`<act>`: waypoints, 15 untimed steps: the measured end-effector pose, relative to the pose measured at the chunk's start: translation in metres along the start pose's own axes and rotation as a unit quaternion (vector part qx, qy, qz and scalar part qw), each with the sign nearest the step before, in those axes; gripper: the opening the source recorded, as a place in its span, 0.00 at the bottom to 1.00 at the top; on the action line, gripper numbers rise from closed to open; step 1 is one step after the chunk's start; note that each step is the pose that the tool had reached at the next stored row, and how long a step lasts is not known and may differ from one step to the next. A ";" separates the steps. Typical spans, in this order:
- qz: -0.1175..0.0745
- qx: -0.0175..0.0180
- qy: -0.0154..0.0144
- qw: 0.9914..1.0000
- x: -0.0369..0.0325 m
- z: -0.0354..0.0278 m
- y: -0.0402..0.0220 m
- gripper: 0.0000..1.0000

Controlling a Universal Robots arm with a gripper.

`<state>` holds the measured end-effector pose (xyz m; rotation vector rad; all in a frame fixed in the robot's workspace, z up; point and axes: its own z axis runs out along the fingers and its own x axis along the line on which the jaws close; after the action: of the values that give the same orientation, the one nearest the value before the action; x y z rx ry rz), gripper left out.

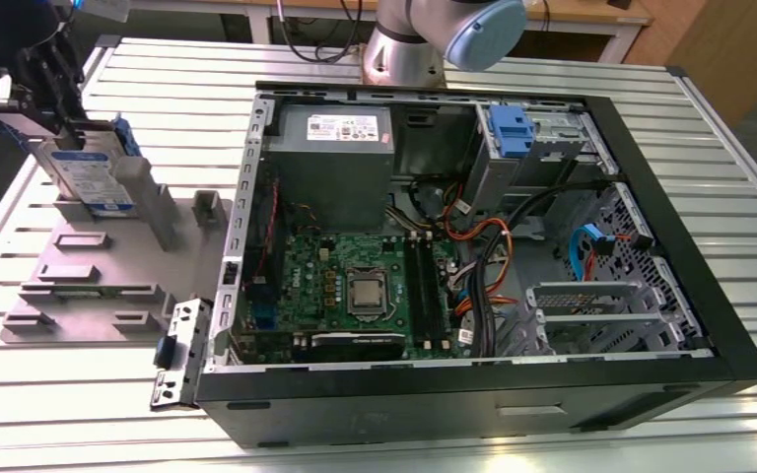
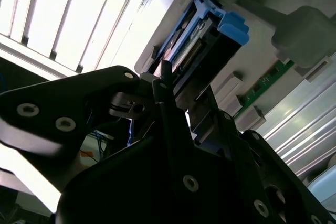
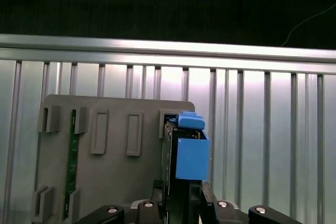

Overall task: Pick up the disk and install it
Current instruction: 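Pick up the disk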

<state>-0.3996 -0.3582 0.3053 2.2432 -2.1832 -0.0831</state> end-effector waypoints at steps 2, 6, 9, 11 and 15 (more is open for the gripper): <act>0.003 0.000 0.001 1.000 0.0000 0.0000 0.0000 0.39; 0.016 0.000 0.002 1.000 0.0000 0.0000 0.0000 0.39; 0.016 0.000 0.002 1.000 0.0000 0.0001 0.0000 0.39; 0.016 0.000 0.002 1.000 0.0000 0.0001 0.0000 0.39; 0.017 0.000 0.002 1.000 0.0000 0.0002 0.0000 0.35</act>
<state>-0.3996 -0.3581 0.3051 2.2051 -2.2186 -0.0783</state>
